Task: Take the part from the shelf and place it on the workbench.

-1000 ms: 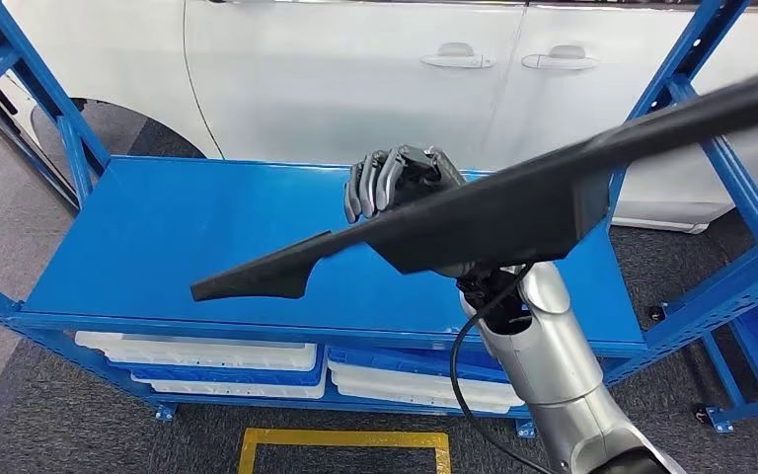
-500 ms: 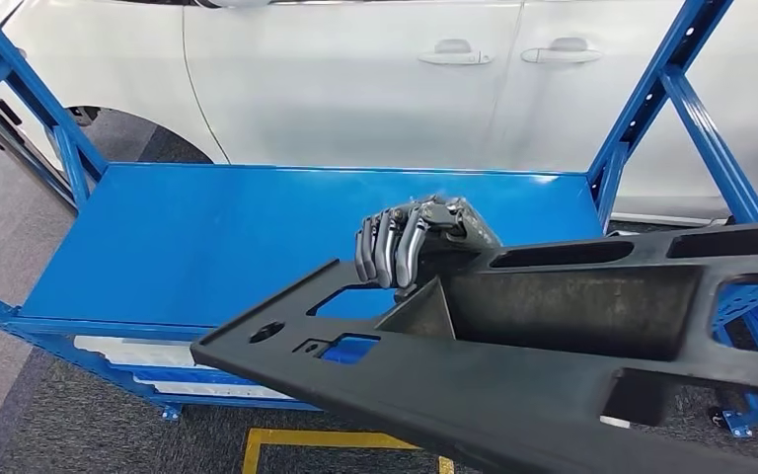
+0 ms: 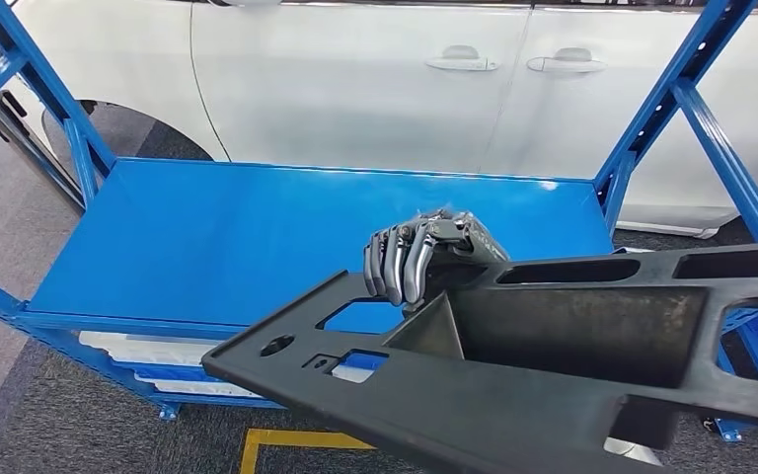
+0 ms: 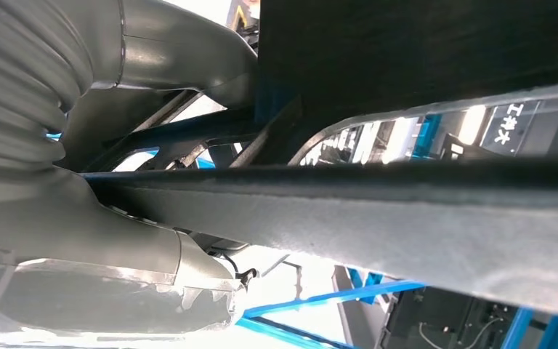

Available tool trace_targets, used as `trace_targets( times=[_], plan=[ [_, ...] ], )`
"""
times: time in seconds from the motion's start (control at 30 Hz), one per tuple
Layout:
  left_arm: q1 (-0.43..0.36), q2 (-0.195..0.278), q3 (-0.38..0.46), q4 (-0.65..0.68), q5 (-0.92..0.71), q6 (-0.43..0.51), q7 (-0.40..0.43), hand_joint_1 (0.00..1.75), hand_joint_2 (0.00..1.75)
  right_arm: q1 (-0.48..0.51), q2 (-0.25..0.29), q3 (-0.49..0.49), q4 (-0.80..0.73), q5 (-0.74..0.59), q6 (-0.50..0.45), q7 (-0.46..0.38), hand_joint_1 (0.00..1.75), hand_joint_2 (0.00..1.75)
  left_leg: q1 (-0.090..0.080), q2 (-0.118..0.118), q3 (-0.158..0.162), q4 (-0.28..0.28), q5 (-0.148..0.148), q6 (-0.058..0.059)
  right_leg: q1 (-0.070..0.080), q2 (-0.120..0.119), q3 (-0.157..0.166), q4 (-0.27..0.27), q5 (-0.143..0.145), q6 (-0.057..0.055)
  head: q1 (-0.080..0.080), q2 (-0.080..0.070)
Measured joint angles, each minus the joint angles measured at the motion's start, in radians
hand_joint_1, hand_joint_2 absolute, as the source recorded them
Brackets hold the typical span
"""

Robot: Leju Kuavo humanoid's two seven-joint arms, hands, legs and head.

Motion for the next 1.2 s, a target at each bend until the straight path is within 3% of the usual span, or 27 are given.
trace_targets(
  times=[0.03,0.1,0.17,0.3,0.37,0.4,0.47,0.53,0.57,0.6,0.67,0.73,0.87,0.93,1.0,1.03,1.07,1.13,1.2],
  plan=[
    [0.000,0.000,0.000,0.000,0.000,0.000,0.000,0.00,1.75,0.001,-0.001,0.000,0.000,0.000,0.000,0.000,1.30,1.75,0.001,-0.001,0.000,0.003,-0.002,-0.002,-0.004,0.000,0.017,-0.034,0.027,0.003,0.000,0.000],
    [-0.001,0.000,0.000,0.000,-0.001,-0.001,0.000,0.00,1.75,0.000,-0.003,0.000,0.000,0.000,0.000,0.000,1.30,1.75,0.002,-0.003,0.000,0.012,-0.008,-0.011,-0.010,0.000,0.084,-0.168,0.089,0.006,0.000,0.000],
    [-0.002,0.001,0.000,0.000,-0.005,-0.001,0.001,0.00,1.75,0.001,-0.007,0.000,0.000,-0.001,-0.001,-0.003,1.31,1.75,0.000,-0.006,-0.005,0.023,-0.014,-0.023,-0.010,0.005,0.123,-0.253,0.114,-0.002,0.000,0.000],
    [-0.005,0.004,0.000,0.000,-0.023,-0.010,0.002,0.00,1.75,0.003,-0.017,0.001,0.000,-0.005,-0.001,-0.013,1.31,1.75,0.000,-0.008,-0.007,0.021,-0.014,-0.042,-0.005,0.008,0.123,-0.262,0.114,-0.027,0.000,0.000],
    [-0.005,0.005,0.000,0.000,-0.028,-0.010,0.004,0.00,1.75,0.003,-0.019,0.001,0.000,-0.006,-0.001,-0.021,1.31,1.75,0.001,-0.006,-0.017,0.046,-0.033,-0.050,-0.008,0.005,0.125,-0.266,0.117,-0.037,0.000,0.000],
    [-0.006,0.005,0.000,0.000,-0.029,-0.008,0.004,0.00,1.75,0.003,-0.020,0.001,0.000,-0.006,0.000,-0.025,1.31,1.75,0.002,-0.004,-0.034,0.085,-0.057,-0.054,-0.010,0.003,0.126,-0.268,0.118,-0.042,0.000,0.000],
    [-0.008,0.005,0.000,0.000,-0.023,-0.002,0.001,0.00,1.75,0.004,-0.022,0.001,0.000,-0.004,-0.002,-0.028,1.31,1.75,0.002,-0.003,-0.095,0.217,-0.122,-0.060,-0.007,0.001,0.125,-0.268,0.117,-0.048,0.000,0.000],
    [-0.010,0.005,0.000,0.000,-0.015,0.002,-0.004,0.00,1.75,0.006,-0.024,0.002,0.001,0.000,-0.004,-0.028,1.31,1.75,0.002,-0.003,-0.140,0.313,-0.147,-0.061,-0.002,0.000,0.126,-0.268,0.117,-0.050,0.000,0.000],
    [-0.010,0.005,0.000,0.000,-0.013,0.003,-0.006,0.00,1.75,0.007,-0.025,0.002,0.001,0.001,-0.004,-0.028,1.31,1.75,0.001,-0.003,-0.136,0.303,-0.130,-0.058,0.000,0.001,0.127,-0.268,0.116,-0.051,0.000,0.000],
    [-0.009,0.005,0.000,0.000,-0.012,0.005,-0.006,0.00,1.75,0.007,-0.026,0.003,0.002,0.001,-0.005,-0.028,1.31,1.75,0.000,-0.003,-0.115,0.259,-0.099,-0.052,0.002,0.002,0.129,-0.268,0.116,-0.051,0.000,0.000],
    [-0.005,0.006,0.000,0.000,-0.012,0.009,-0.006,0.00,1.75,0.007,-0.029,0.003,0.002,0.000,-0.008,-0.030,1.31,1.75,-0.004,-0.002,-0.047,0.117,-0.036,-0.038,0.007,0.004,0.133,-0.267,0.114,-0.050,0.000,0.000],
    [-0.003,0.005,0.000,0.000,-0.009,0.013,-0.005,0.00,1.75,0.007,-0.032,0.005,0.002,-0.001,-0.013,-0.033,1.31,1.75,-0.008,-0.002,-0.011,0.037,-0.015,-0.027,0.010,0.004,0.130,-0.267,0.115,-0.044,0.000,0.000],
    [-0.001,0.003,0.000,0.000,-0.002,0.017,-0.003,0.00,1.75,0.005,-0.041,0.012,0.001,0.000,-0.017,-0.035,1.31,1.75,-0.004,-0.005,-0.006,0.011,-0.006,-0.013,0.010,0.004,0.122,-0.255,0.106,-0.022,0.000,0.000],
    [-0.001,0.001,0.000,0.000,-0.002,0.017,-0.002,0.00,1.75,0.005,-0.046,0.014,0.000,0.004,-0.017,-0.036,1.31,1.75,0.000,-0.002,-0.001,0.001,0.000,-0.006,0.007,0.003,0.086,-0.174,0.057,-0.012,0.000,0.000],
    [0.000,0.001,0.000,0.000,-0.001,0.018,0.000,0.00,1.75,0.010,-0.051,0.017,0.000,0.010,-0.020,-0.038,1.31,1.75,0.000,-0.001,-0.004,0.002,0.001,-0.003,0.003,0.002,0.024,-0.047,-0.001,-0.005,0.000,0.000],
    [0.000,0.000,0.000,0.000,0.000,0.018,0.000,0.00,1.75,0.014,-0.053,0.019,0.000,0.013,-0.023,-0.038,1.31,1.75,0.000,-0.001,-0.005,0.003,0.000,-0.003,0.000,0.002,0.004,-0.008,-0.010,-0.002,0.000,0.000],
    [0.000,0.000,0.000,0.000,0.000,0.017,0.001,0.00,1.75,0.018,-0.054,0.021,0.000,0.015,-0.027,-0.039,1.31,1.75,0.001,-0.002,-0.005,0.004,0.000,-0.004,-0.003,0.002,0.001,-0.003,0.000,0.001,0.000,0.000],
    [0.000,0.000,0.000,0.000,0.001,0.017,0.002,0.00,1.75,0.021,-0.055,0.025,0.000,0.020,-0.034,-0.042,1.31,1.75,0.003,-0.003,-0.006,0.012,-0.005,-0.010,-0.010,0.001,0.054,-0.107,0.061,0.006,0.000,0.000],
    [0.000,0.001,0.000,0.000,0.001,0.015,0.002,0.00,1.75,0.024,-0.055,0.028,-0.002,0.027,-0.038,-0.045,1.31,1.75,0.002,-0.006,-0.009,0.024,-0.012,-0.020,-0.012,0.004,0.111,-0.222,0.101,0.001,0.000,0.000]
  ],
)
